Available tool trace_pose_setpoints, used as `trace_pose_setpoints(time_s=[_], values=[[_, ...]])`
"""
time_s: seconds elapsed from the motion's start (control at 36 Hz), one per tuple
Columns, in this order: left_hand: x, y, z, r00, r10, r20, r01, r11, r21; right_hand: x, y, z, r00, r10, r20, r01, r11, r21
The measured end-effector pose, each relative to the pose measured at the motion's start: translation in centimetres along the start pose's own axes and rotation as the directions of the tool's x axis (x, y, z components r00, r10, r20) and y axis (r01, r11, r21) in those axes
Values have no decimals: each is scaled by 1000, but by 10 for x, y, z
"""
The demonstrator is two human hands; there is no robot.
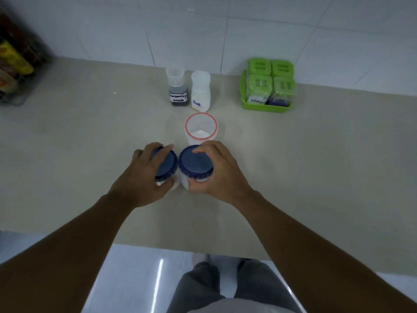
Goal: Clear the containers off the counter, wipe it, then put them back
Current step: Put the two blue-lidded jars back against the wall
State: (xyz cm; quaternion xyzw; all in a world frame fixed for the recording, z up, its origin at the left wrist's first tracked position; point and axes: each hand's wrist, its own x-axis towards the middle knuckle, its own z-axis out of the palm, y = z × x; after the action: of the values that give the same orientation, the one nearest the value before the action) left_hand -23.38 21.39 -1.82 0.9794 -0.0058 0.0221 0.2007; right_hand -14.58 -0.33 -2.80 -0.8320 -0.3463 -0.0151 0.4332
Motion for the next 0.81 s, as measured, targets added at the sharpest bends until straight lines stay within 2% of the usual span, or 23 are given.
trace_pose_setpoints(time_s=[0.17,0.31,0.42,0.58,0.67,0.81], values=[[33,50,23,993,108,43,-105,993,-59,-27,34,-51,982,55,-178,-55,998,4],[80,117,59,988,144,48,-136,981,-140,-44,80,-103,923,130,-363,-167,983,-73],[126,163,80,989,124,79,-108,977,-186,-49,122,-150,859,154,-488,-247,960,-132],[205,219,102,989,142,33,-132,969,-208,-45,175,-209,792,203,-576,-335,933,-130],[251,242,107,987,150,-50,-156,975,-156,-42,194,-231,775,212,-595,-351,928,-127],[322,273,110,985,136,-111,-145,986,-83,-34,215,-254,741,240,-627,-370,925,-83]])
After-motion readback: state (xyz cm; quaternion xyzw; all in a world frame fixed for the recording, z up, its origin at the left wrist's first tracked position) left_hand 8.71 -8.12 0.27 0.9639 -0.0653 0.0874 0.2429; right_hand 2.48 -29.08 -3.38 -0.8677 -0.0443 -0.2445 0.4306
